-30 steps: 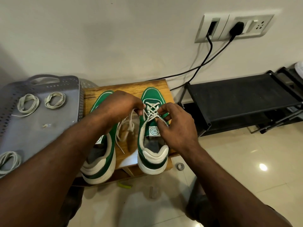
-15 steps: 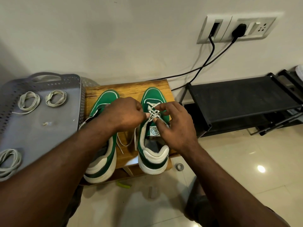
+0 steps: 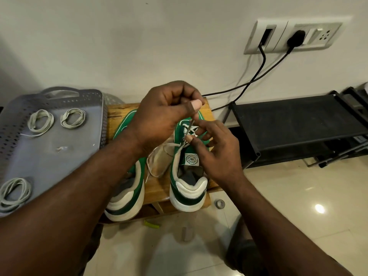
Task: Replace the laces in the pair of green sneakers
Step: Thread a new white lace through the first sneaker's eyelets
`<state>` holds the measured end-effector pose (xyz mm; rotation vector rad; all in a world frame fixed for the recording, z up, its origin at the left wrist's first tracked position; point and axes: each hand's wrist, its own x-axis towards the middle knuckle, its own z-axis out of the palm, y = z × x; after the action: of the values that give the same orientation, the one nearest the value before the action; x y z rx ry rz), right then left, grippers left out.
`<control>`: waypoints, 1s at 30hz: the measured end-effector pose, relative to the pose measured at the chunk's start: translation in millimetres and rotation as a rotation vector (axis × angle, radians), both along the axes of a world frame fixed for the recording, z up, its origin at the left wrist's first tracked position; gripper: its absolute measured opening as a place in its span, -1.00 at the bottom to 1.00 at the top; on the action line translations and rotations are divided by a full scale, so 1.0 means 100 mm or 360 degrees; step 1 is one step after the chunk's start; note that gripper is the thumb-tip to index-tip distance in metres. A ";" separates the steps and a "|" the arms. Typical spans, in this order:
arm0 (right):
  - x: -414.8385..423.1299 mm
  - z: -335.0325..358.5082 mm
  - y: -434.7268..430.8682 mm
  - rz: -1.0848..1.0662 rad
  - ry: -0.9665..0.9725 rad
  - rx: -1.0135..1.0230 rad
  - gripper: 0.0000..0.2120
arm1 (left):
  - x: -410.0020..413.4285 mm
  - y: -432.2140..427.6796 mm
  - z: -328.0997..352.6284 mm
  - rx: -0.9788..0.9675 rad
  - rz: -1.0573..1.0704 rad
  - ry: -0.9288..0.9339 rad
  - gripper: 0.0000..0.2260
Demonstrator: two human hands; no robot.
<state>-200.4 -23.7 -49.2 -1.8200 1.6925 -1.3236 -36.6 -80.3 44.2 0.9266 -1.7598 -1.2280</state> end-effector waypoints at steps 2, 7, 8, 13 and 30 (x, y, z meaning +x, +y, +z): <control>0.02 0.06 -0.02 0.0016 -0.0084 -0.0096 -0.71 | -0.03 0.04 0.08 0.0034 -0.0183 0.0307 -0.89; 0.08 0.15 -0.01 0.0013 -0.0543 -0.0004 -0.91 | 0.00 -0.01 0.04 -0.0527 0.0408 -0.0252 -0.69; 0.08 0.16 0.01 -0.0013 -0.0787 0.0063 -0.93 | 0.03 -0.01 -0.01 -0.0670 0.0666 -0.0498 -0.67; -0.01 0.22 -0.01 -0.0242 -0.1605 0.0239 -0.91 | 0.05 -0.06 -0.13 -0.0205 0.1215 -0.0549 -0.85; -0.20 0.18 -0.04 -0.0417 -0.1651 0.0604 -0.83 | -0.16 -0.02 -0.36 0.0675 0.0196 -0.0525 -0.86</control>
<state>-220.3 -27.9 -31.4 -0.5043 1.4191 -1.5042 -52.1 -82.7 8.6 1.5346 -1.6819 -1.4599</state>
